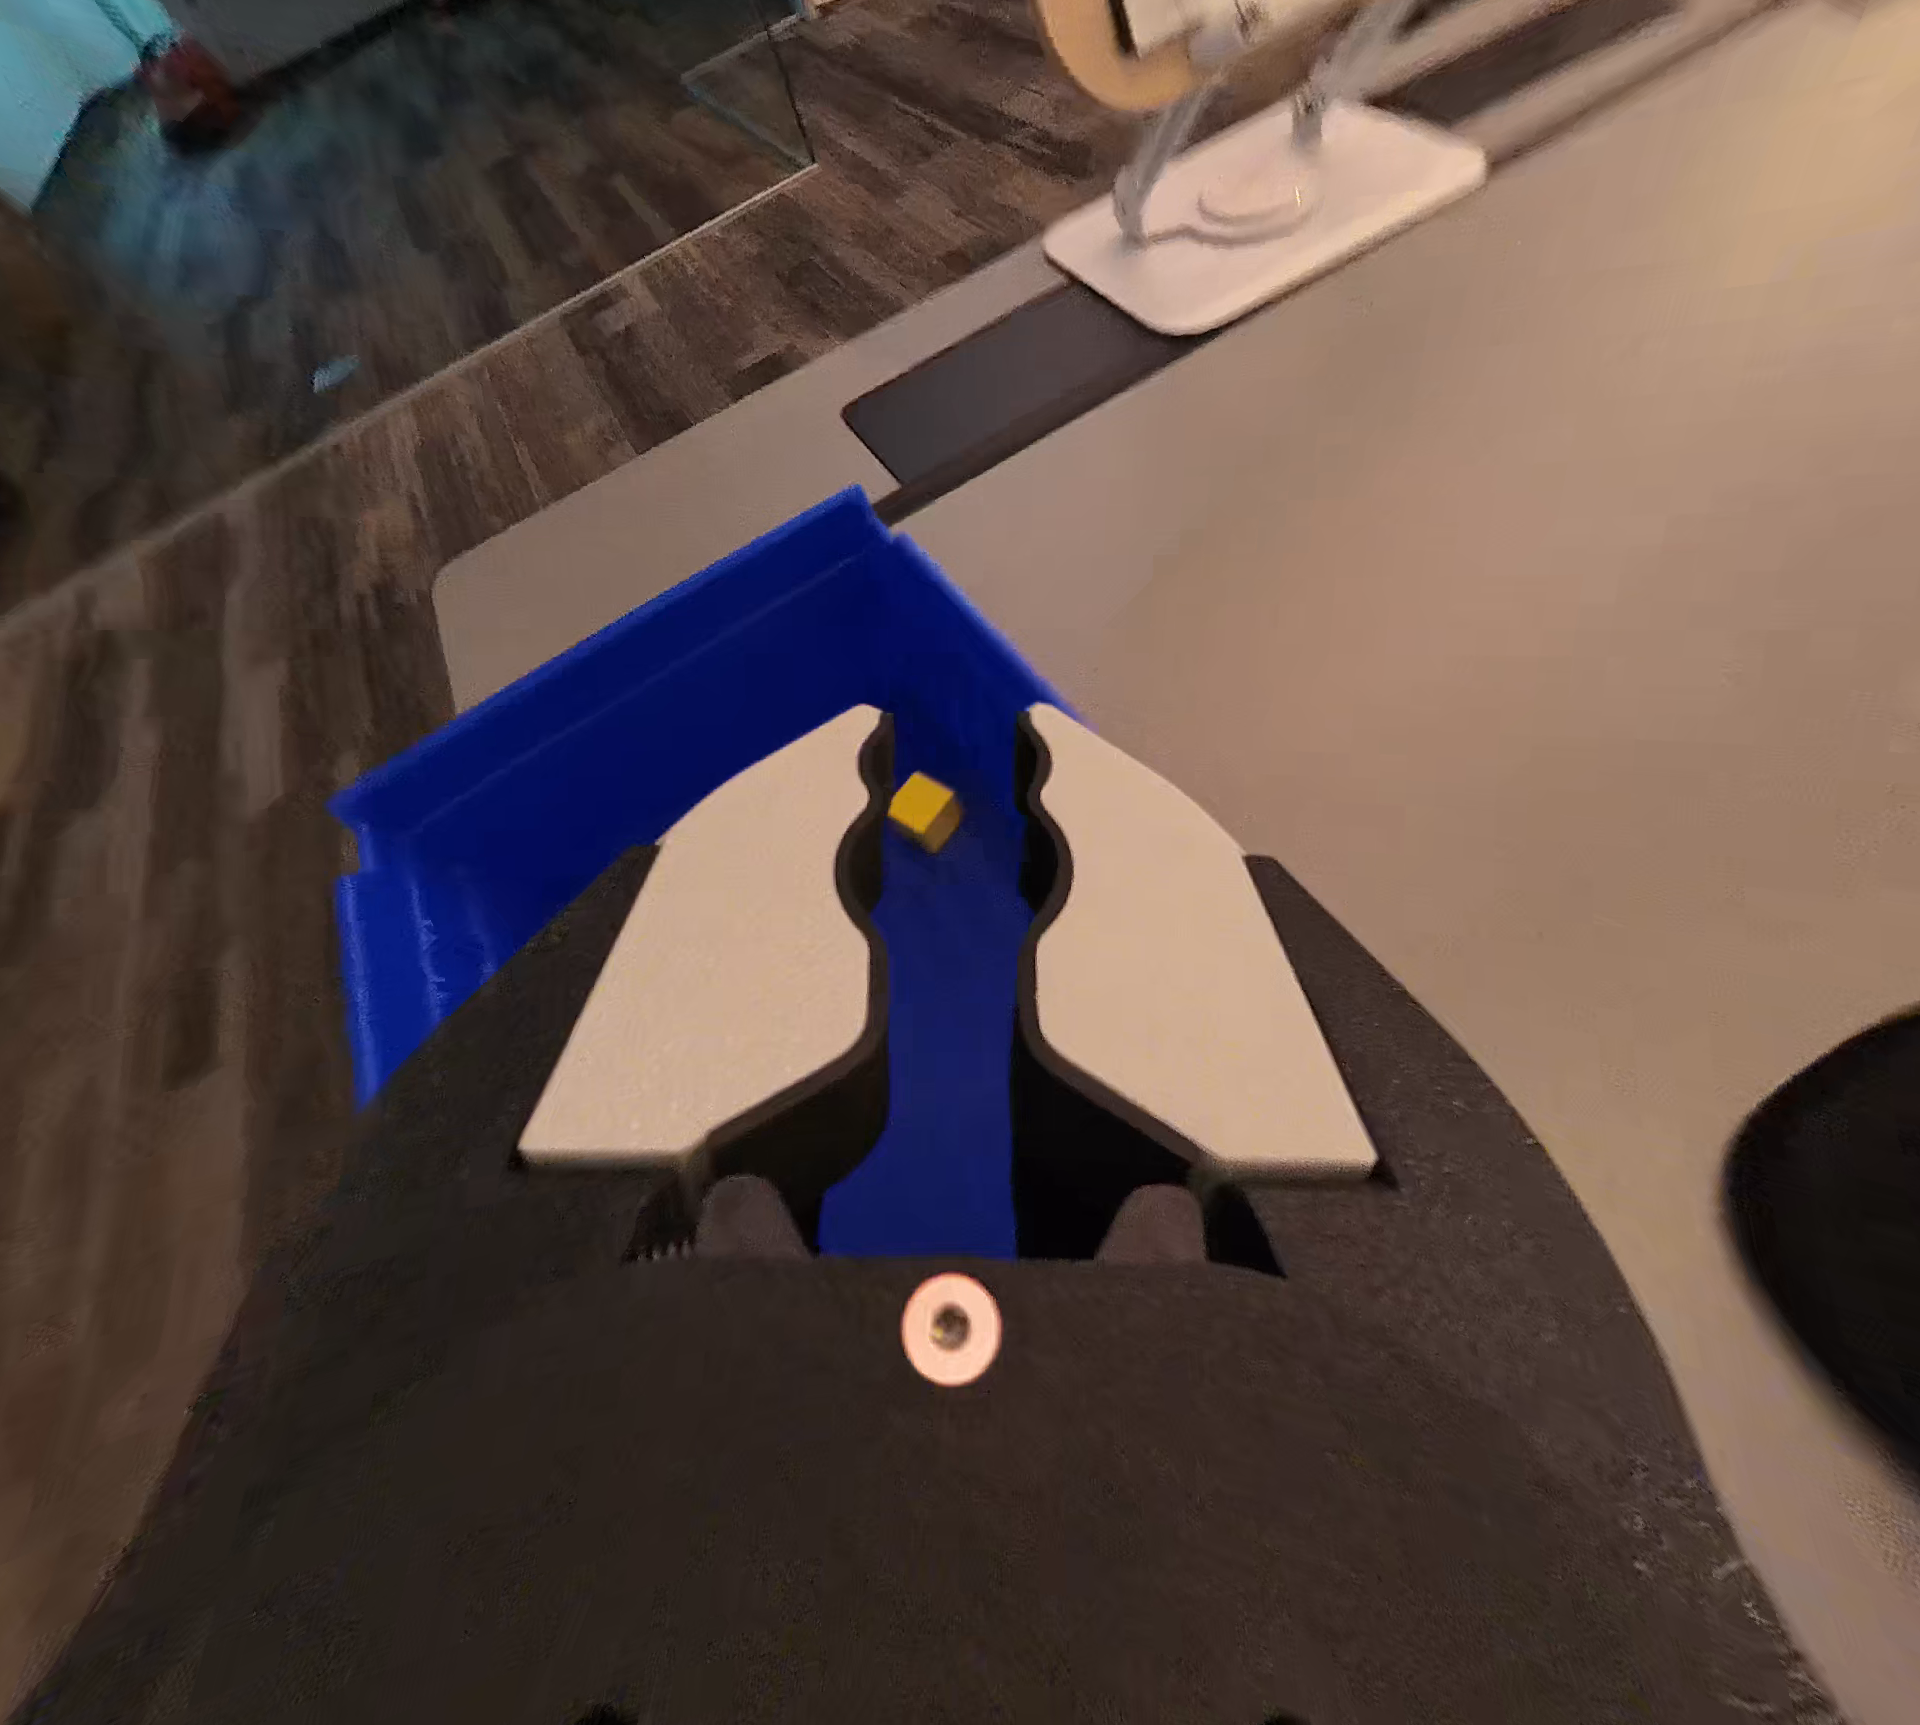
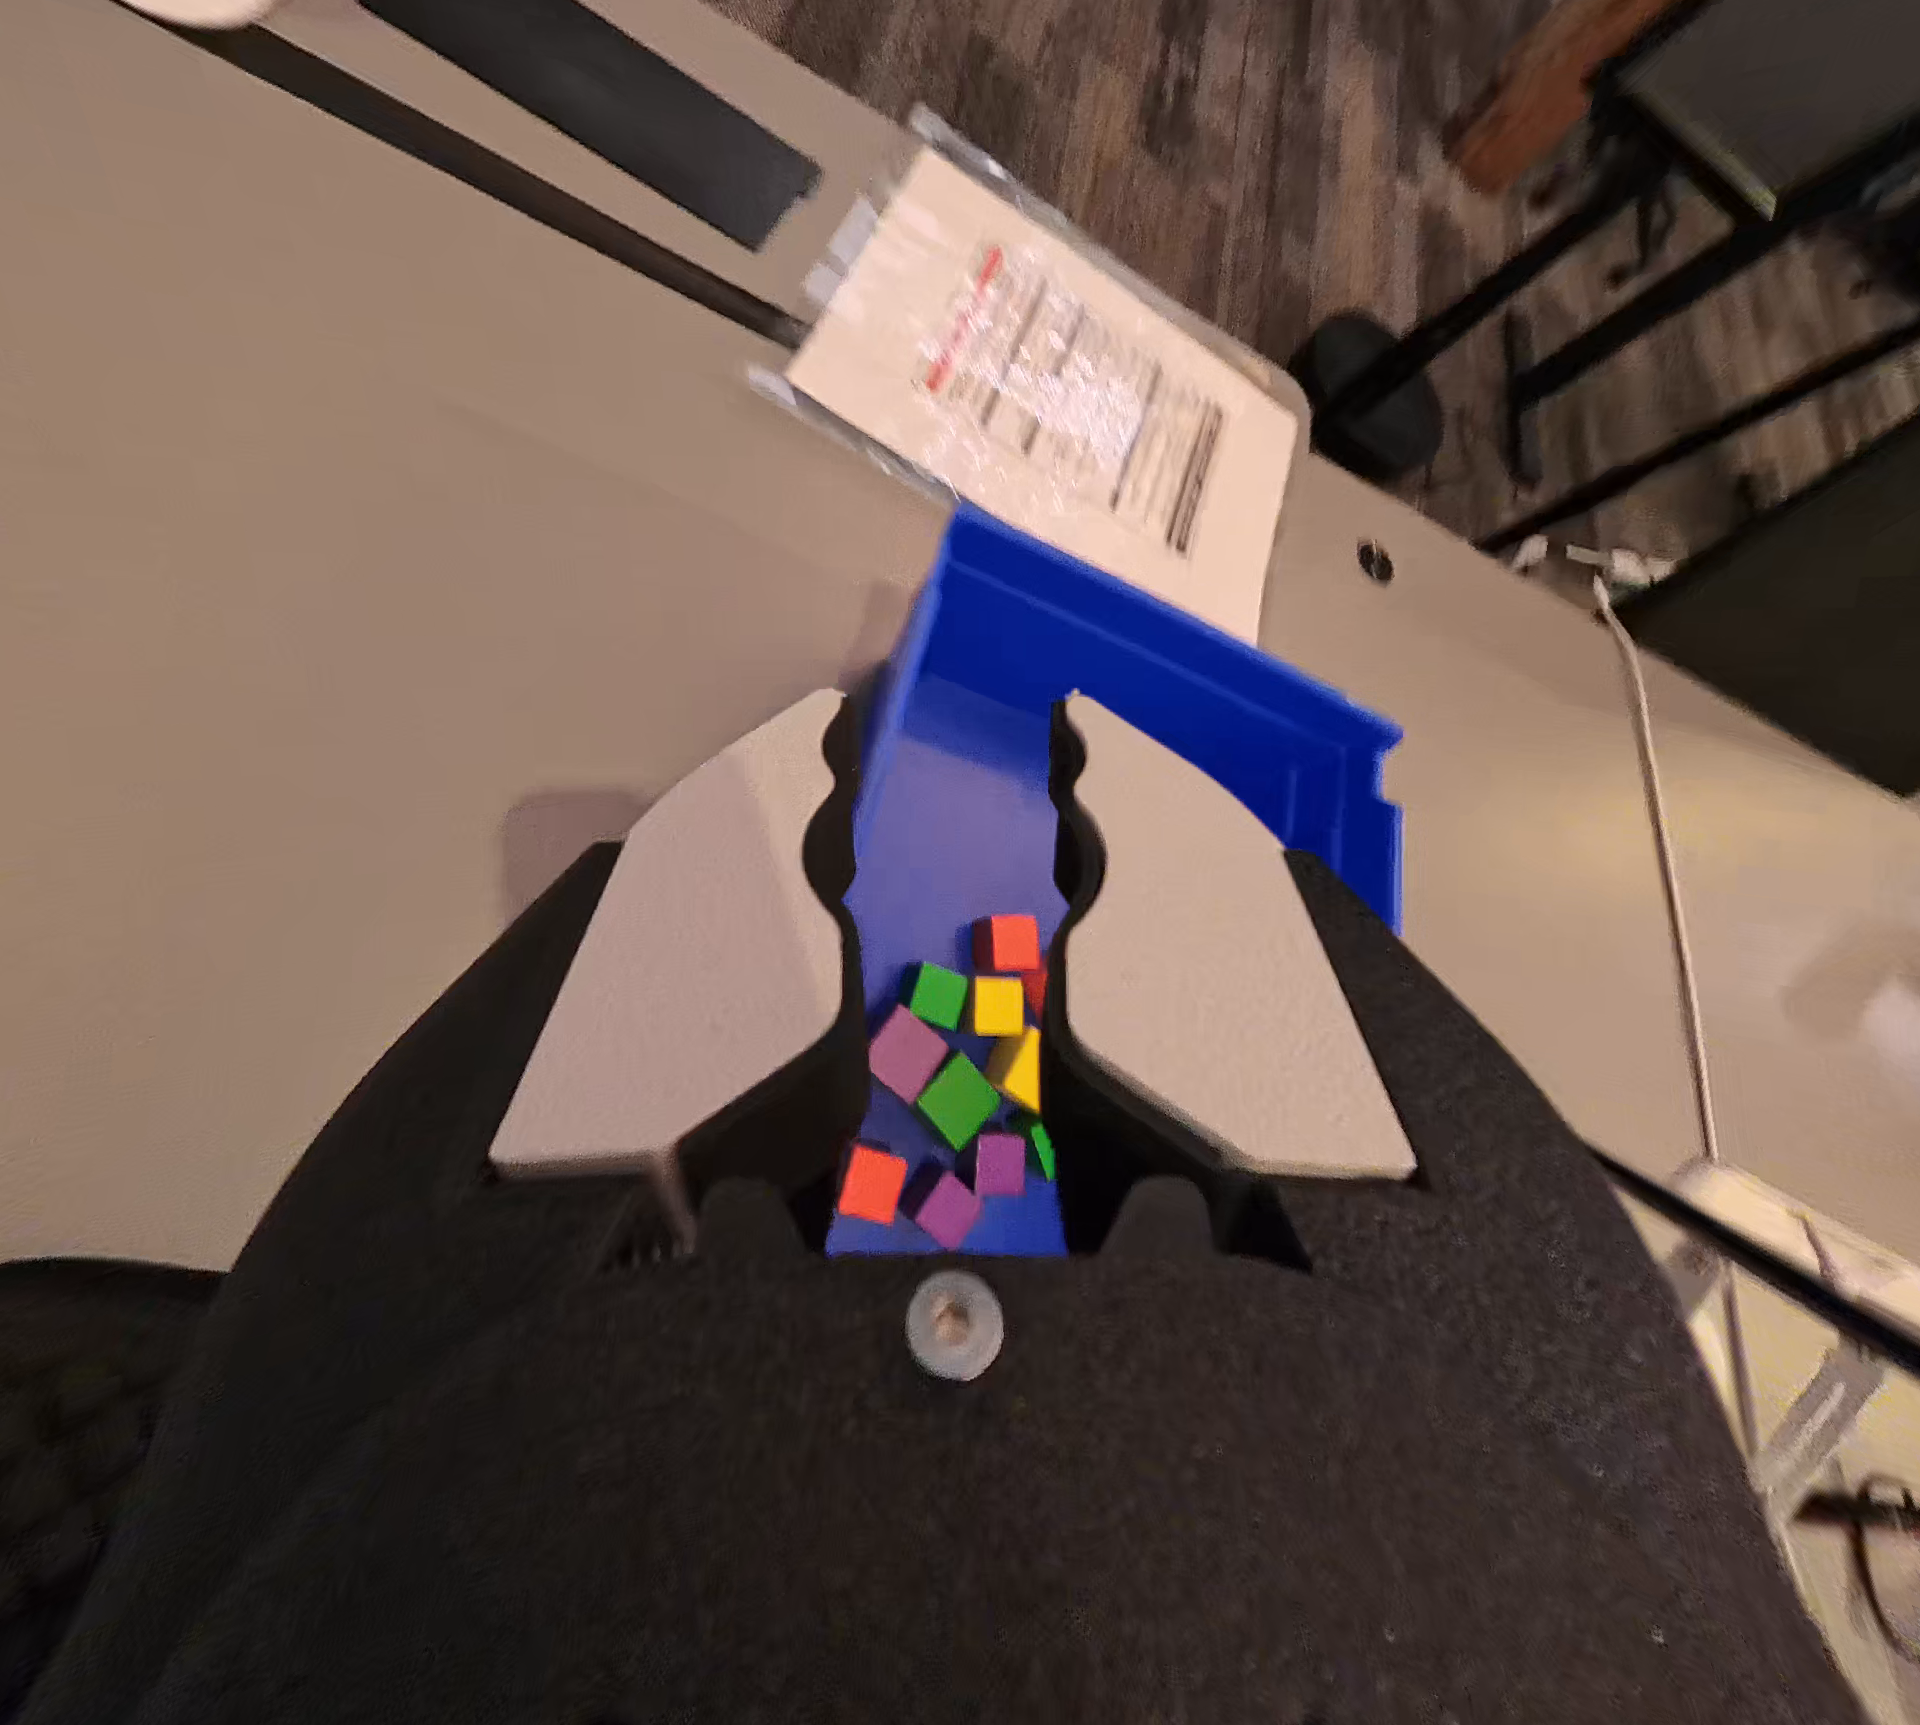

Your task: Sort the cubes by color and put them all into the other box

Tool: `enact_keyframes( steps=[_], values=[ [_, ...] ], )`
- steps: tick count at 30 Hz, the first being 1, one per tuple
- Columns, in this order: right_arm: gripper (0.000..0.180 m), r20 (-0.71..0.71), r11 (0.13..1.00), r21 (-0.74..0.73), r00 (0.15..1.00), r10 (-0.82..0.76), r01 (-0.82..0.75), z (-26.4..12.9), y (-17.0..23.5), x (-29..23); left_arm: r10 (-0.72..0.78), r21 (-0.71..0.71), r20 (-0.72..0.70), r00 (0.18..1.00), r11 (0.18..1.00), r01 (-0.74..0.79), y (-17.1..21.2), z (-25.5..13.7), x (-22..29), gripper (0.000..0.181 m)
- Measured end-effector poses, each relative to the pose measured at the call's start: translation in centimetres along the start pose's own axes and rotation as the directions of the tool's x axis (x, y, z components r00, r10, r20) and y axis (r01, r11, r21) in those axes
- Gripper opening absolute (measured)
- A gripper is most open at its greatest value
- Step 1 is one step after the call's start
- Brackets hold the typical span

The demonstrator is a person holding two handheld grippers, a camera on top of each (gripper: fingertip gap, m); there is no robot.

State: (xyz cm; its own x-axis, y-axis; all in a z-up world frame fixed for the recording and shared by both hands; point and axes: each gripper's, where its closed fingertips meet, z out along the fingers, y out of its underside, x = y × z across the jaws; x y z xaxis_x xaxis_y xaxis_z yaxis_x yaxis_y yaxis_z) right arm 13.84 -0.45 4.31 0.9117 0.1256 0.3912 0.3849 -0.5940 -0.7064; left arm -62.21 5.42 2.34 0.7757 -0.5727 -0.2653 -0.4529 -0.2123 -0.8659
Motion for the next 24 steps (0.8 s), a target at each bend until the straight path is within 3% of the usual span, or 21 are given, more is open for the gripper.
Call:
enact_keyframes(
  steps=[4,8,13,18,24],
  values=[
    [0.034,0.081,0.991,0.131,0.996,-0.047,0.036,-1.2,-4.1,-3.5,0.172,-0.179,-0.087,0.981,0.966,-0.185,4.7,1.9,-0.8,0.024],
    [0.034,0.163,0.976,0.201,0.98,-0.116,0.082,-1.2,-6.7,-7.2,0.189,-0.266,-0.19,0.963,0.935,-0.236,7.3,5.2,-0.5,0.032],
    [0.035,0.196,0.976,0.147,0.962,-0.189,0.162,0.0,-6.6,-9.6,0.206,-0.273,-0.285,0.936,0.919,-0.285,8.4,9.4,0.2,0.041],
    [0.032,0.249,0.979,0.104,0.948,-0.198,0.177,0.6,-5.7,-10.7,0.289,-0.305,-0.347,0.892,0.865,-0.399,10.0,12.0,0.2,0.038],
    [0.032,0.265,0.981,0.109,0.946,-0.186,0.163,0.6,-5.5,-10.5,0.217,-0.349,-0.346,0.913,0.873,-0.34,10.9,13.2,-1.0,0.042]
  ],
)
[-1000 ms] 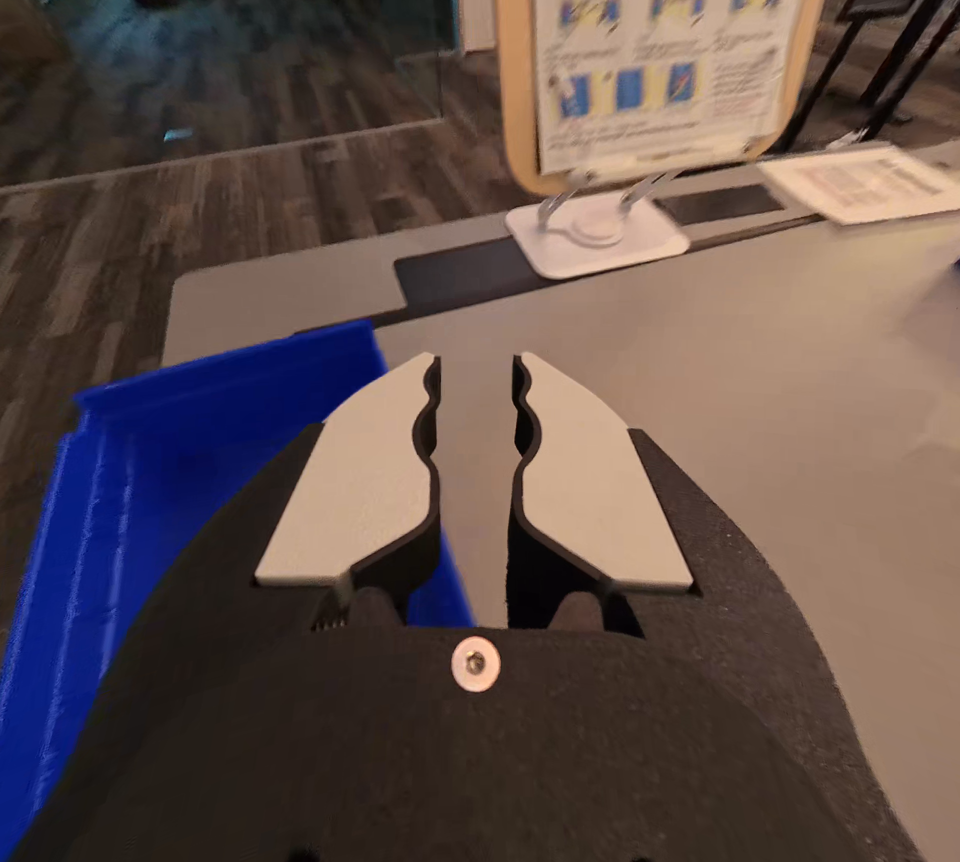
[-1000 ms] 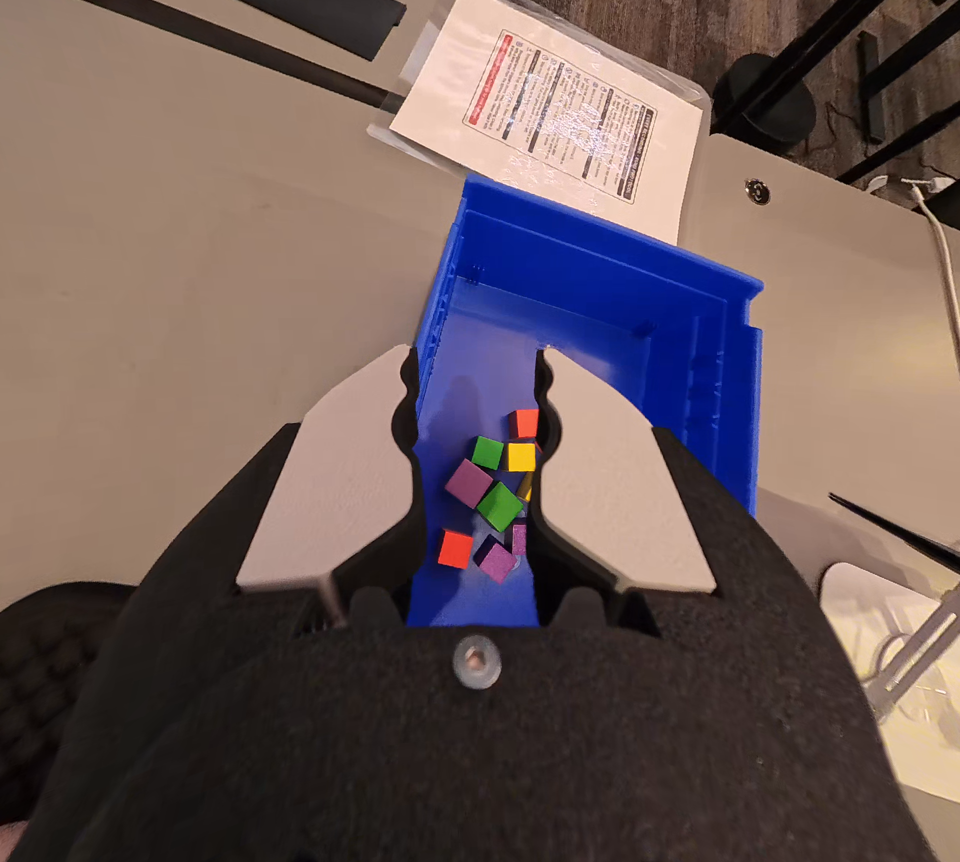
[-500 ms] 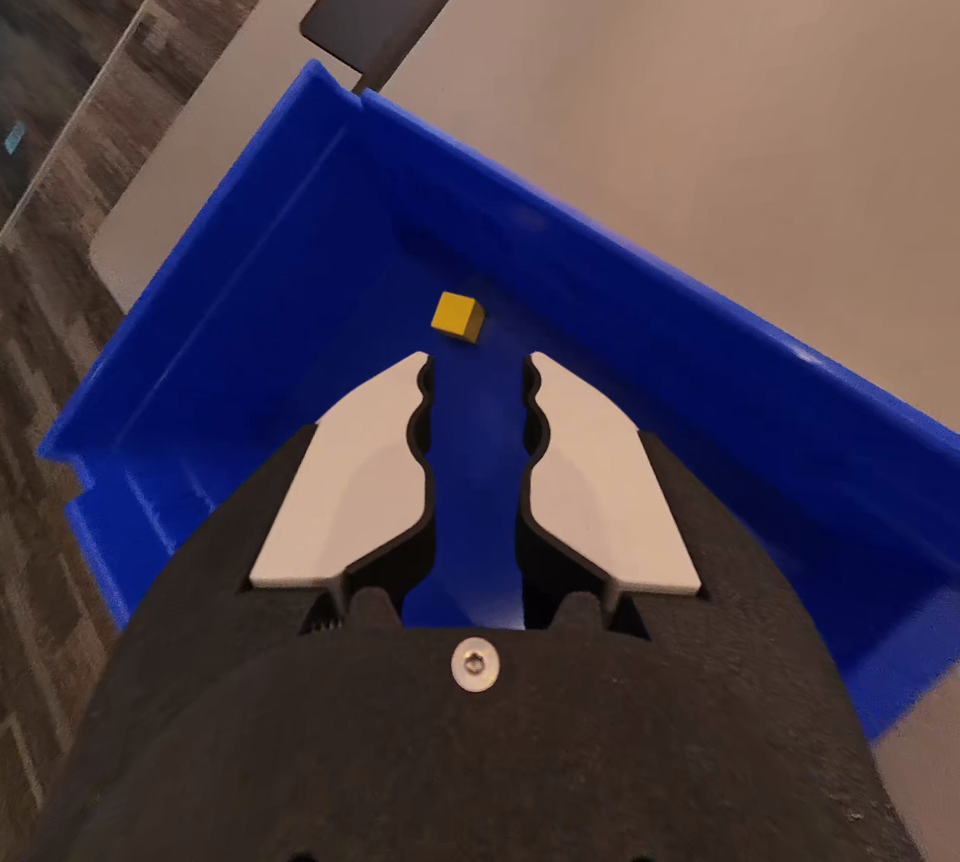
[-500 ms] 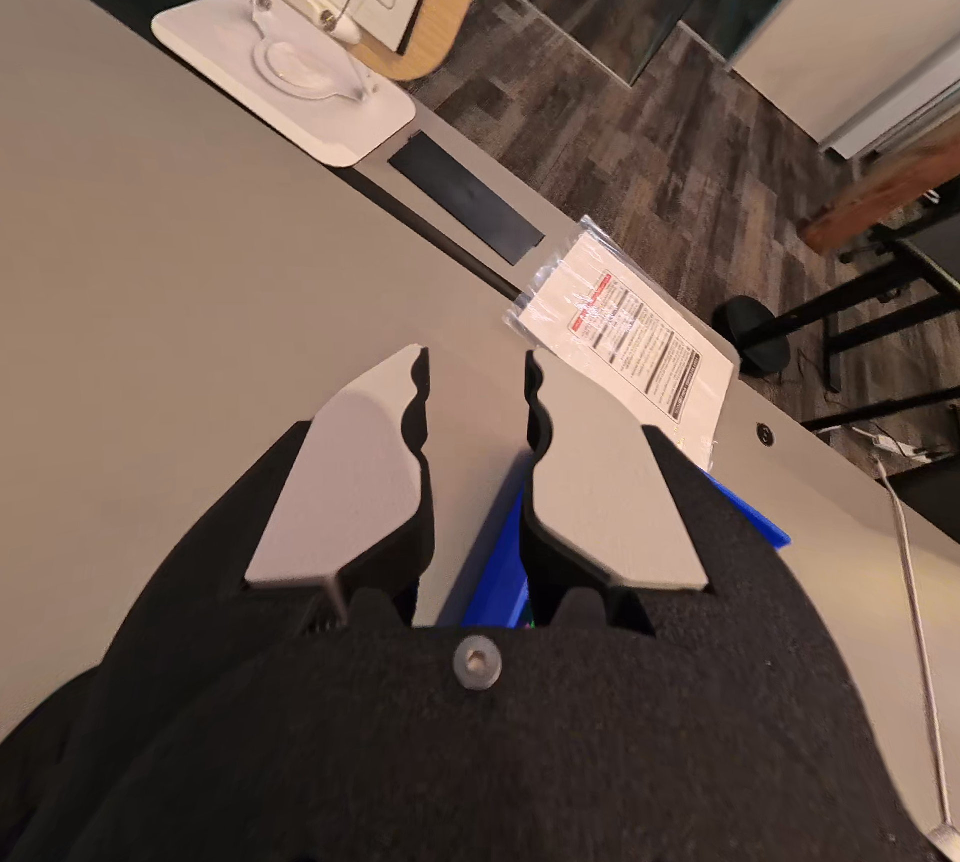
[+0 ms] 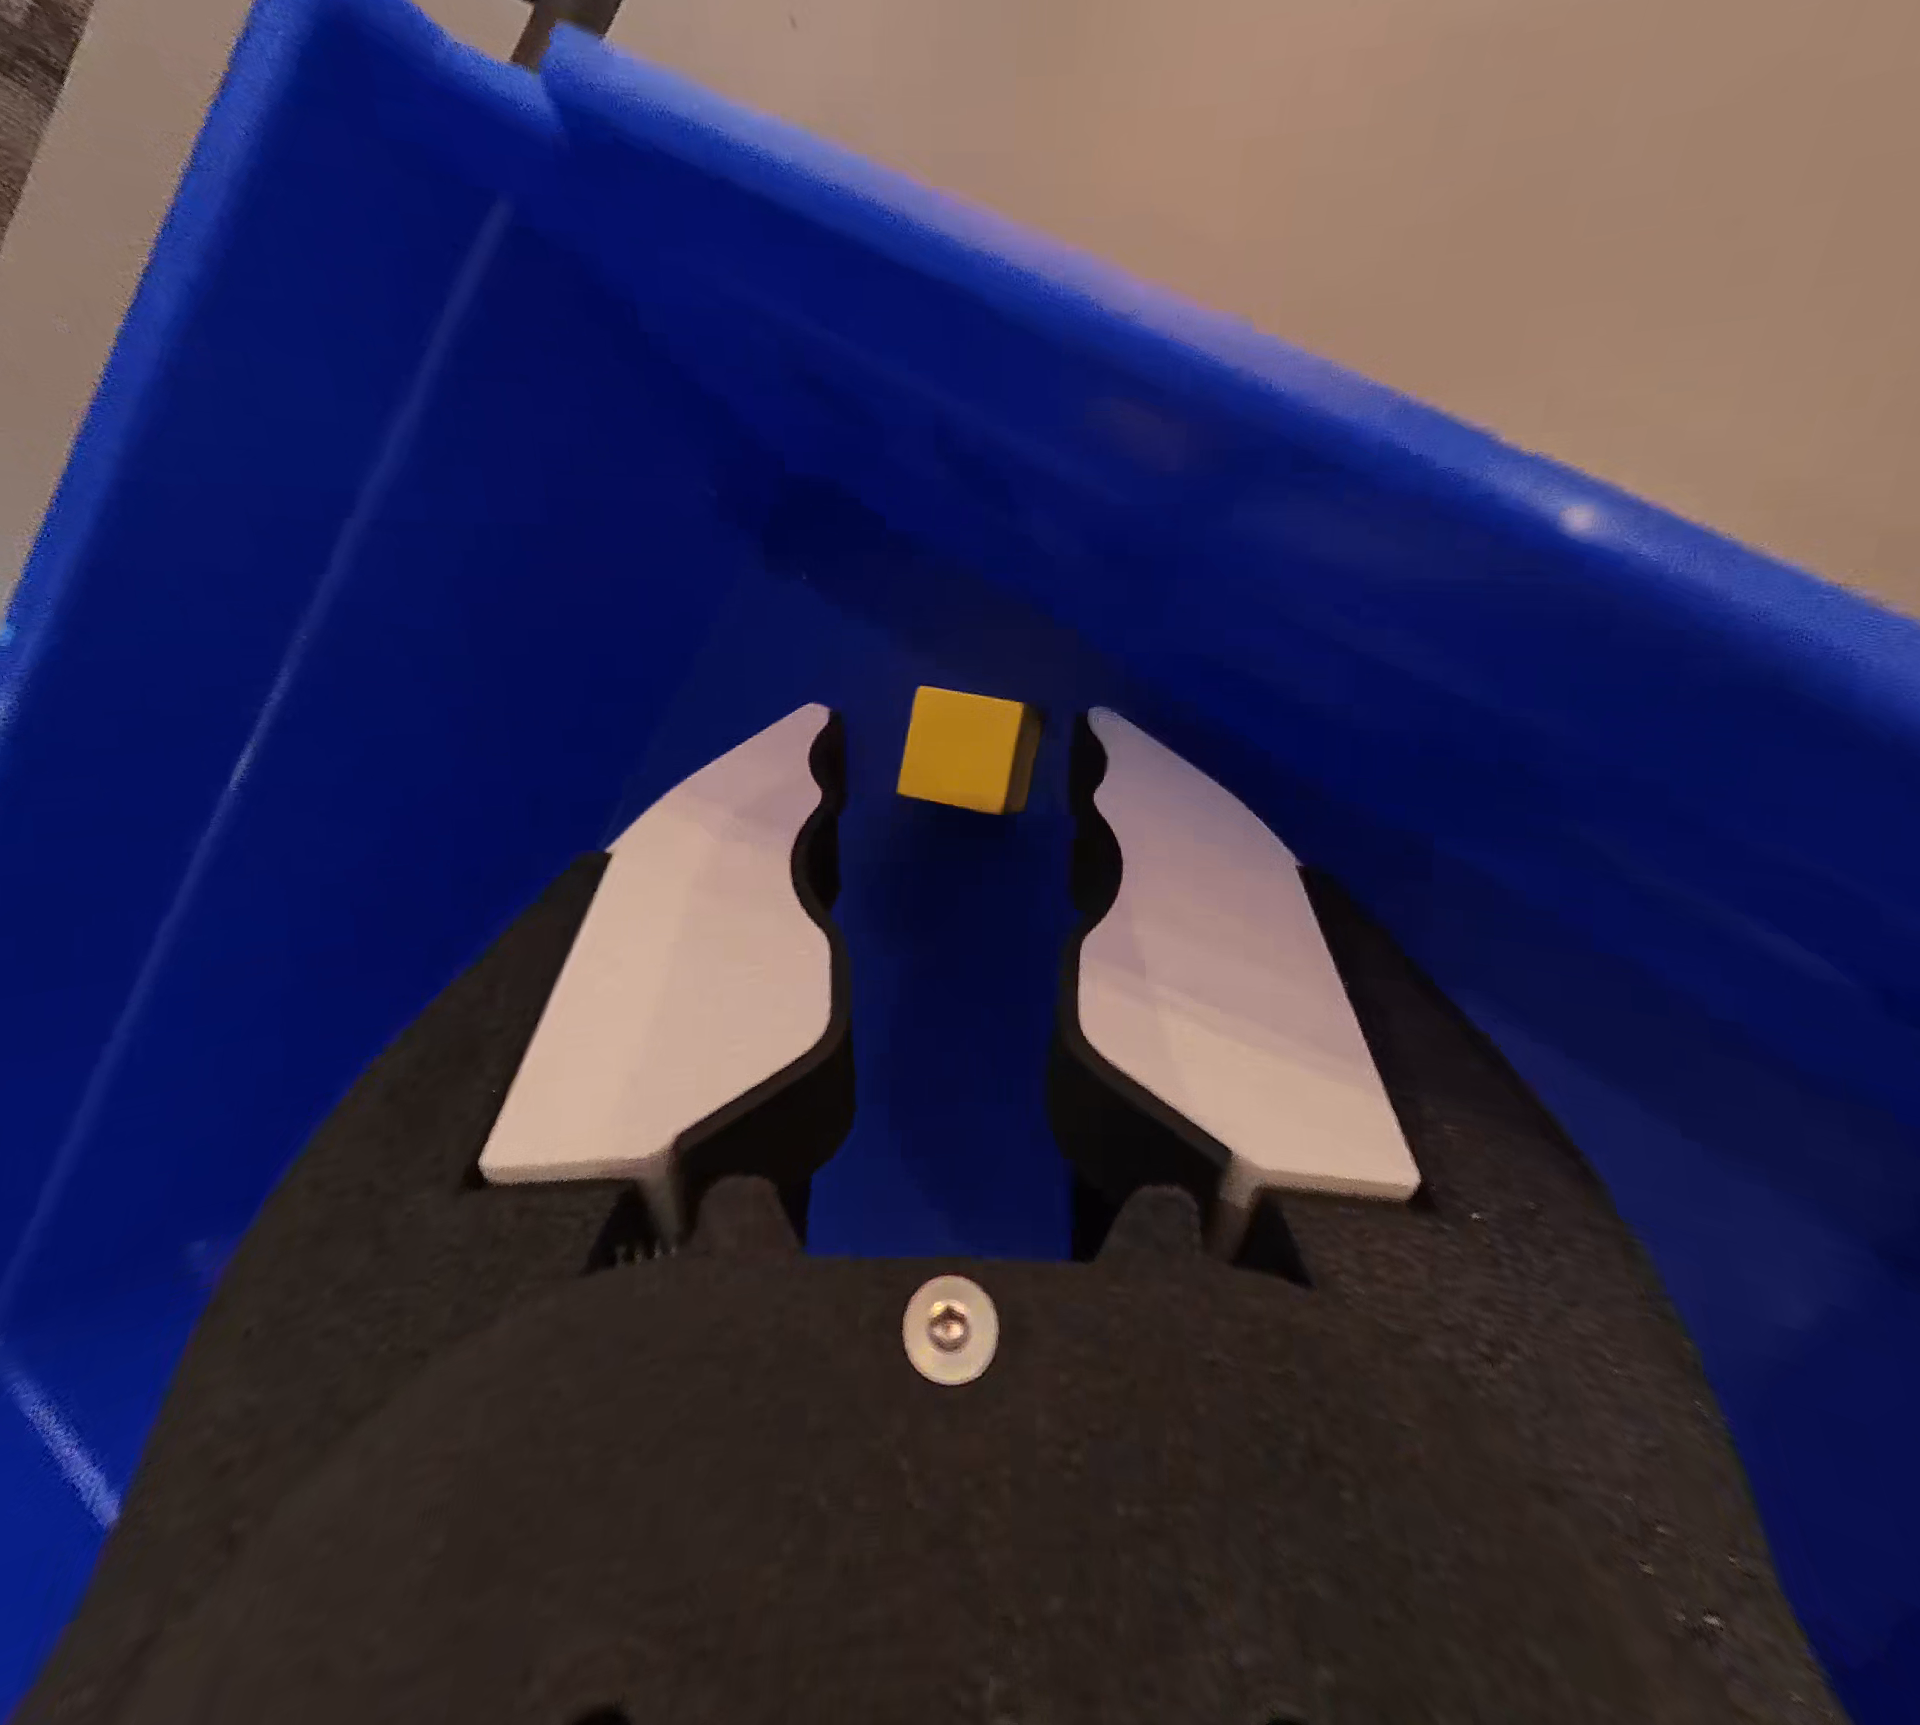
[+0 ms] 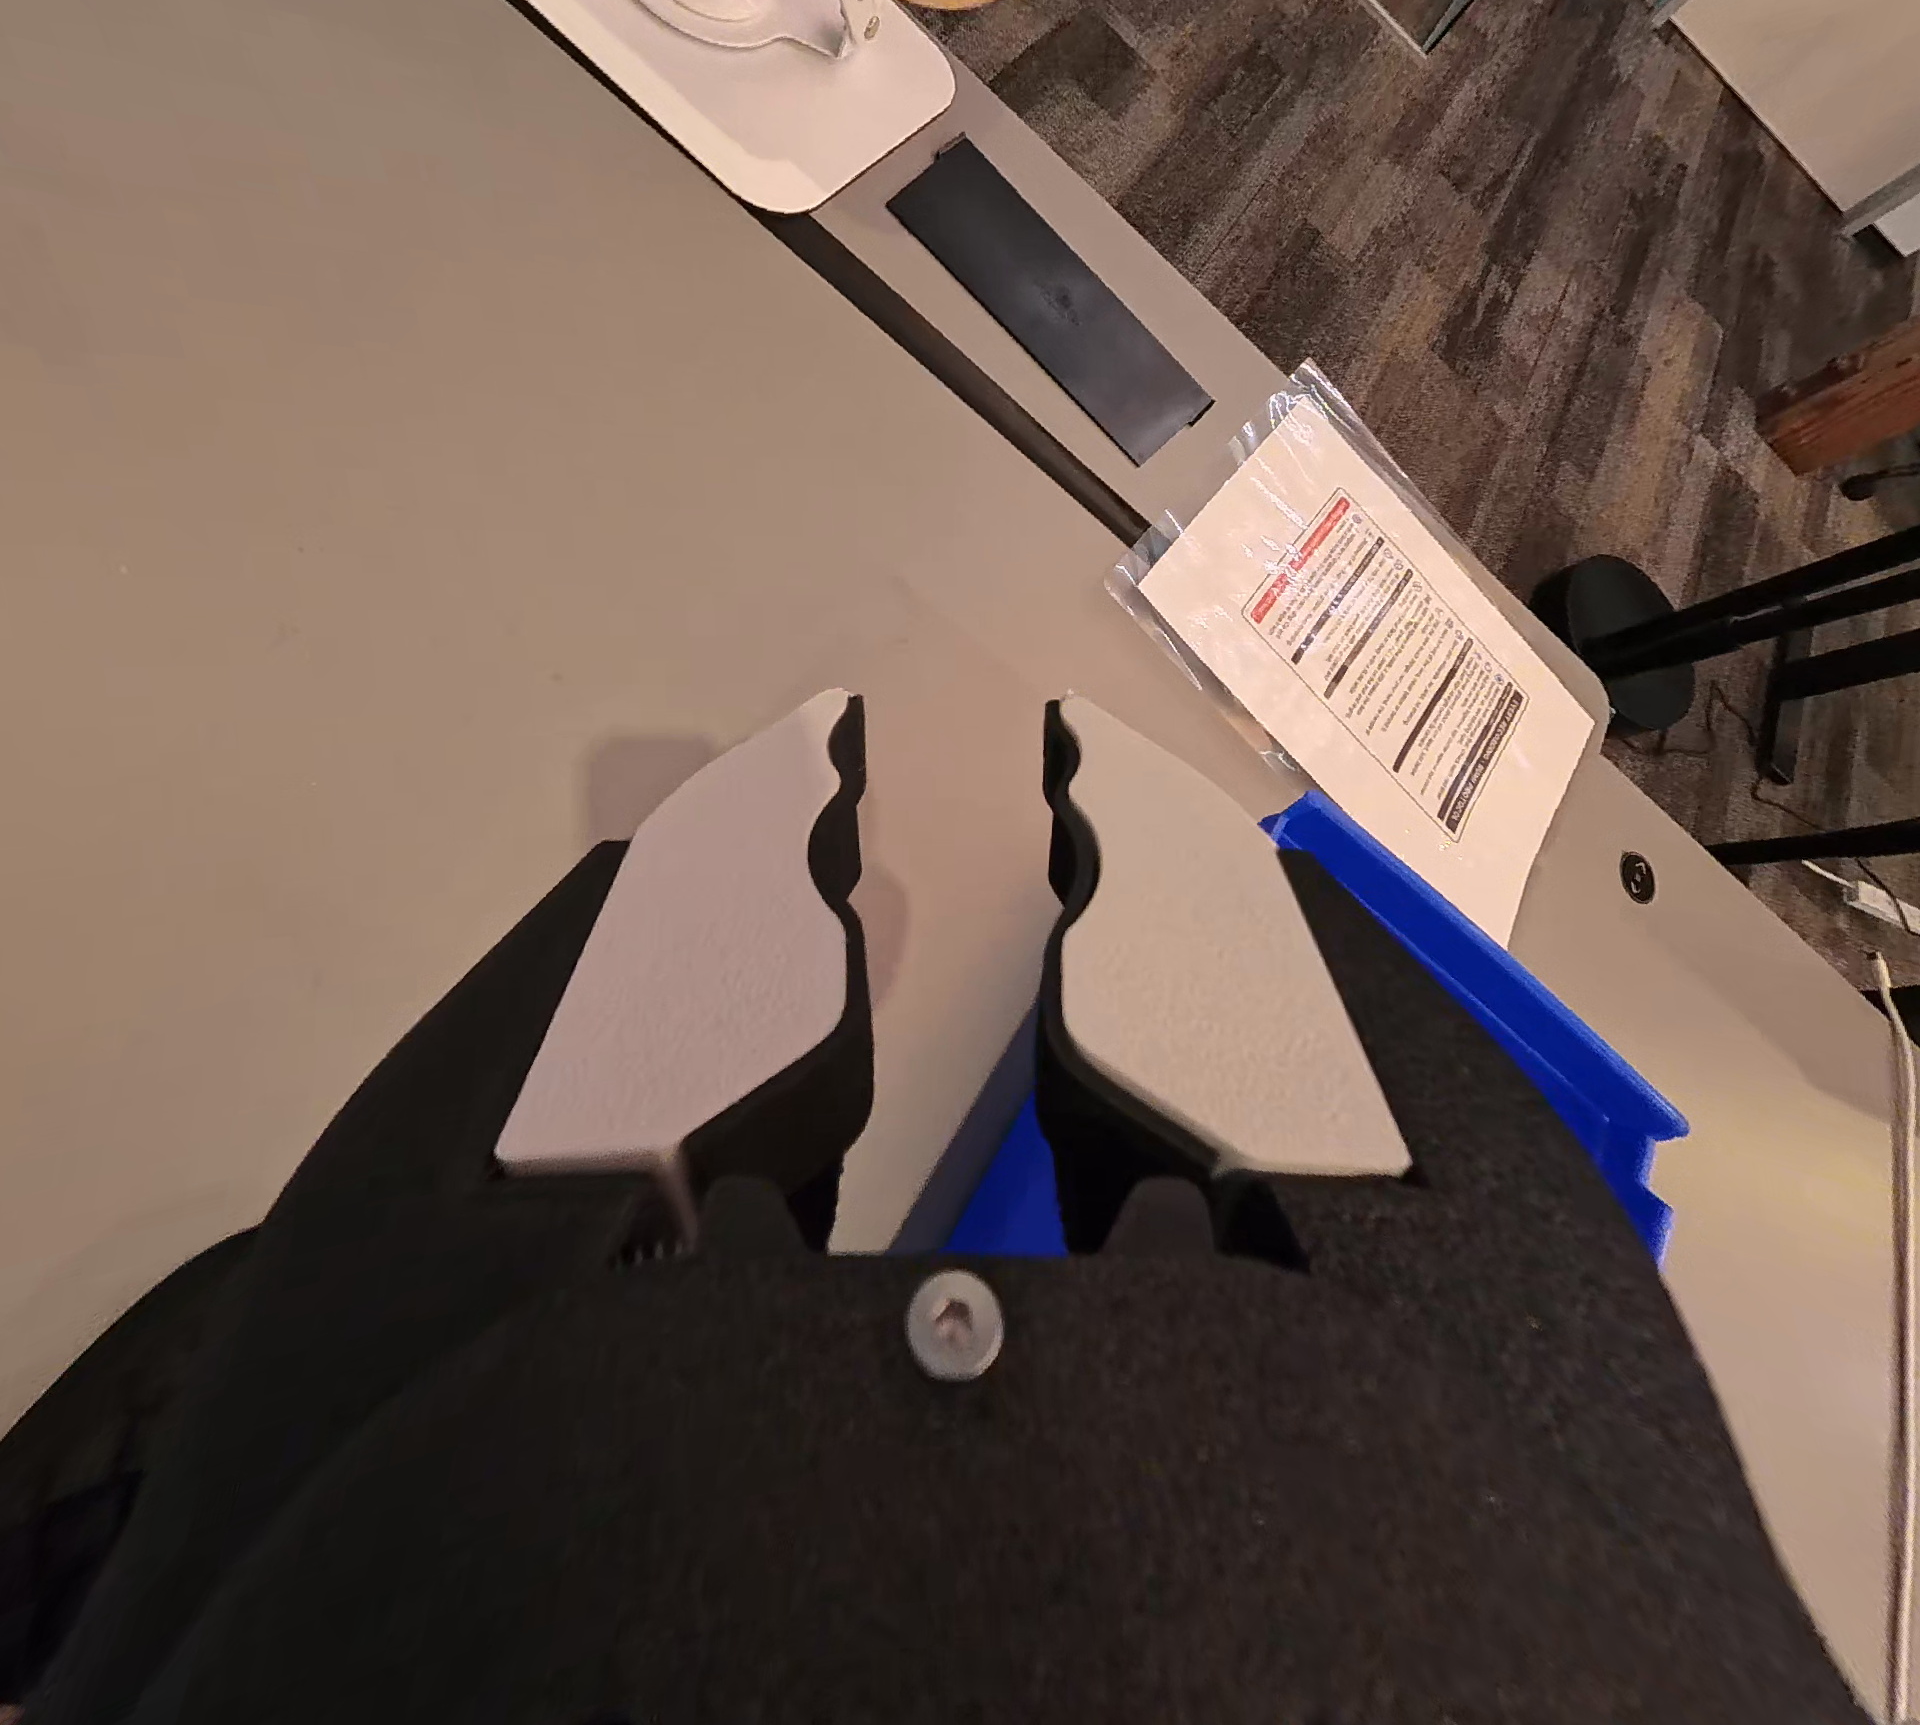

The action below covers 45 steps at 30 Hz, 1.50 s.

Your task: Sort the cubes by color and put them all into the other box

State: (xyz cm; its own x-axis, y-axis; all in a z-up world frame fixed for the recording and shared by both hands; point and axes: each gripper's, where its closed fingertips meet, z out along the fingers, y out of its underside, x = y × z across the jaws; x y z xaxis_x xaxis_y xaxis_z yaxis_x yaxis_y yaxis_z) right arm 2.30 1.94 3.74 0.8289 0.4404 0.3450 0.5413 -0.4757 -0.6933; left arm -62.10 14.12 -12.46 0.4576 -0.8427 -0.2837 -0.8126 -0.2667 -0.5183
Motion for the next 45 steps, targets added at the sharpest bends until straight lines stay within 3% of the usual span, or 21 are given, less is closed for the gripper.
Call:
enact_keyframes(
  steps=[5,7,10,14,19,22,25,28,35,42,45],
  values=[
    [0.032,0.014,1.0,-0.002,1.0,-0.004,0.005,0.1,0.2,0.0,-0.084,0.01,-0.07,0.994,0.996,0.085,0.6,0.8,0.5,0.035],
    [0.032,0.012,1.0,-0.007,1.0,-0.013,0.013,0.0,0.4,0.1,-0.087,0.036,-0.043,0.995,0.995,0.088,0.5,1.0,0.2,0.024],
    [0.032,0.021,1.0,0.001,1.0,-0.012,0.012,-0.2,0.4,0.1,-0.108,0.048,-0.037,0.993,0.993,0.11,0.4,0.9,0.2,0.023],
    [0.032,0.007,1.0,0.017,1.0,-0.023,0.023,-0.8,0.3,0.3,-0.117,0.135,0.148,0.982,0.986,0.097,-0.6,-2.1,-2.1,0.023],
    [0.032,0.043,0.988,0.155,0.999,0.009,-0.015,-1.4,-3.4,-0.8,-0.172,0.488,0.373,0.912,0.872,-0.035,-10.2,-12.2,-2.7,0.022],
    [0.032,0.225,0.943,0.312,0.974,0.04,-0.111,-1.9,-8.5,-4.7,-0.142,0.647,0.394,0.908,0.745,-0.164,-18.1,-17.0,2.0,0.022],
    [0.034,0.522,0.872,0.398,0.852,0.04,-0.285,-3.3,-13.8,-11.1,-0.078,0.736,0.401,0.913,0.621,-0.27,-25.1,-19.1,8.0,0.022],
    [0.038,0.682,0.849,0.355,0.73,0.051,-0.391,-3.9,-16.5,-16.1,0.038,0.74,0.424,0.905,0.562,-0.37,-30.2,-17.9,13.6,0.022],
    [0.051,0.746,0.818,0.313,0.658,0.102,-0.483,-4.2,-17.8,-19.2,0.204,0.648,0.537,0.819,0.522,-0.555,-38.8,-13.3,20.2,0.022],
    [0.049,0.812,0.824,0.219,0.566,0.142,-0.522,-3.3,-17.2,-19.6,0.291,0.587,0.553,0.781,0.528,-0.613,-39.7,-11.1,22.9,0.022],
    [0.048,0.791,0.849,0.206,0.593,0.148,-0.487,-2.1,-16.8,-20.2,0.305,0.58,0.551,0.777,0.529,-0.62,-39.4,-10.5,23.2,0.022]
  ],
)
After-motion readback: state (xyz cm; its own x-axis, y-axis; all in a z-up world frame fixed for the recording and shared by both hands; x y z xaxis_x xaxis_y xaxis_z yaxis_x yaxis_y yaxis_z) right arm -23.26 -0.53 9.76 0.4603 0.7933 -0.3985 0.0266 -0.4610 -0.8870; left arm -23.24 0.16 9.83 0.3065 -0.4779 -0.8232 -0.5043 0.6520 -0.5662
